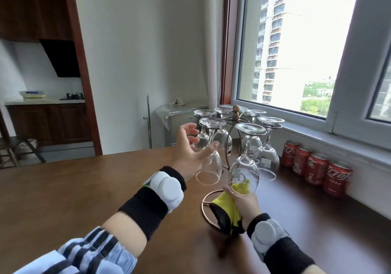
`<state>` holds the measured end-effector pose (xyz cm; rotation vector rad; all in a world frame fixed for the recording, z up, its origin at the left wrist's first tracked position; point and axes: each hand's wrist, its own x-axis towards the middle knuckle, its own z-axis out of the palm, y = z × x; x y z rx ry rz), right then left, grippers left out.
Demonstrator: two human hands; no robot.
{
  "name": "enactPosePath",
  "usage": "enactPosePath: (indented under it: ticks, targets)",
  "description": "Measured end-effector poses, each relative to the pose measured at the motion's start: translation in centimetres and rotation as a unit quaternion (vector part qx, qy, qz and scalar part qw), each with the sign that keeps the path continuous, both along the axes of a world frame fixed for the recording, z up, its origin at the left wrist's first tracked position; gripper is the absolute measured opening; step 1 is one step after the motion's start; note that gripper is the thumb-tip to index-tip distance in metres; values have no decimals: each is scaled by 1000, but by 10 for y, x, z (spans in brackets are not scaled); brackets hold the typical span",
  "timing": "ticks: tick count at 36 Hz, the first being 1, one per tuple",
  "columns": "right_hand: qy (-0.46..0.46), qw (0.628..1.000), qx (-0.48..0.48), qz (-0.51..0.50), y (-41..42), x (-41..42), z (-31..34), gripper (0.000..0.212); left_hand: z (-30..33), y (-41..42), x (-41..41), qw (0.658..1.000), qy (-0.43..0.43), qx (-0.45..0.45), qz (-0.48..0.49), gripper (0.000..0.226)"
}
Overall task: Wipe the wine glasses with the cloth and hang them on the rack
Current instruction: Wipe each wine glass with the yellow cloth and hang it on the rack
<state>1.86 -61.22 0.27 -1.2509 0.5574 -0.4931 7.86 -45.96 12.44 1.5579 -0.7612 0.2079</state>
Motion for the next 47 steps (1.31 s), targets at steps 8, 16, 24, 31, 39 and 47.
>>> enactPosePath:
  ticks: [8, 16, 24, 31, 39, 47]
  targets:
    - [8, 1000, 18, -13, -12, 28, -26, 18, 25, -1, 4, 998, -10, -54, -16, 78]
    - [6, 999, -21, -41, -17, 42, -34, 52, 27, -2, 5, 999, -15, -49, -6, 72]
    - [28, 997, -47, -45, -22, 48, -30, 54, 31, -9, 11, 999, -2, -31, -10, 29]
    - [60, 990, -122, -24, -29, 51, -16, 26, 29, -19, 24, 1000, -3, -21, -9, 33]
    - [62, 989, -130, -20, -38, 62, -12, 27, 29, -31, 34, 1000, -9, -13, 9, 39]
    - [72, 993, -92, -31, -49, 74, -7, 22, 30, -42, 37, 1000, -8, -20, 5, 39]
